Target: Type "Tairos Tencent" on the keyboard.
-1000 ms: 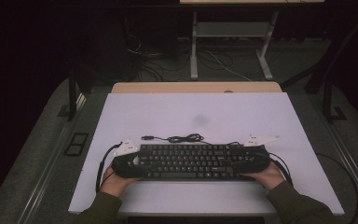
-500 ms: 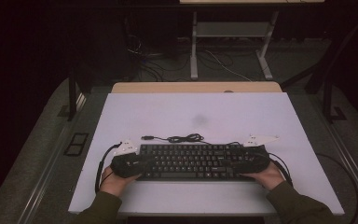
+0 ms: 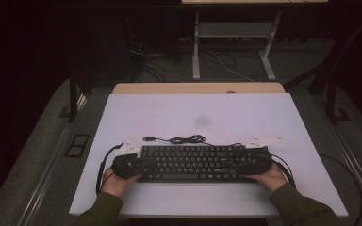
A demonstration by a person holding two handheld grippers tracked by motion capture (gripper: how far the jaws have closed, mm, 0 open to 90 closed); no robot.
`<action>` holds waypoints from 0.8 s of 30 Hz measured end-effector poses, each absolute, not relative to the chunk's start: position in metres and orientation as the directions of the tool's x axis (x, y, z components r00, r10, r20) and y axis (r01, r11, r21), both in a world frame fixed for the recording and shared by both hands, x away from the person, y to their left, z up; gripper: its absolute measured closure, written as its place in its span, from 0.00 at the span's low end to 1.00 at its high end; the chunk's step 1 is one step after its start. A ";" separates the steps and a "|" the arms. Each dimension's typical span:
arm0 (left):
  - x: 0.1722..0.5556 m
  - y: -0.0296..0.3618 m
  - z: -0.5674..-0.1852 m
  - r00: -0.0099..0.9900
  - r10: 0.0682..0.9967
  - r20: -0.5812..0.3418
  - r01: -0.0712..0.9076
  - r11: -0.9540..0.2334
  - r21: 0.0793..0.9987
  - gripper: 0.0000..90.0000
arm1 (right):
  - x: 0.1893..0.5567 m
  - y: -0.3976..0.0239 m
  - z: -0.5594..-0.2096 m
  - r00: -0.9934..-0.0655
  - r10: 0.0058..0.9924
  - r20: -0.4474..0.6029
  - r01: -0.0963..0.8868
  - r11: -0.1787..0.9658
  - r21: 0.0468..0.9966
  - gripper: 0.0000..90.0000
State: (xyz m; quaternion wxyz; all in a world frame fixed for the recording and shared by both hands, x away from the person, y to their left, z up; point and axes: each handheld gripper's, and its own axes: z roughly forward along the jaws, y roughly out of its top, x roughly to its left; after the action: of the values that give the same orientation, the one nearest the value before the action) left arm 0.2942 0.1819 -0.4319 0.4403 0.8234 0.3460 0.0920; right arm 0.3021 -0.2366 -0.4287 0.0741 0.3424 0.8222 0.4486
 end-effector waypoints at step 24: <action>0.299 0.181 -0.438 0.742 0.652 -0.159 0.507 -0.389 0.769 0.98 | 0.302 -0.236 -0.429 -0.756 0.627 0.185 0.496 0.366 0.788 0.38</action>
State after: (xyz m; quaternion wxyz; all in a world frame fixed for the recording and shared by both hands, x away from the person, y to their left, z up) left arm 0.2987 0.1815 -0.4381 0.4285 0.8290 0.3493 0.0844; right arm 0.3024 -0.2361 -0.4291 0.0735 0.3411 0.8231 0.4481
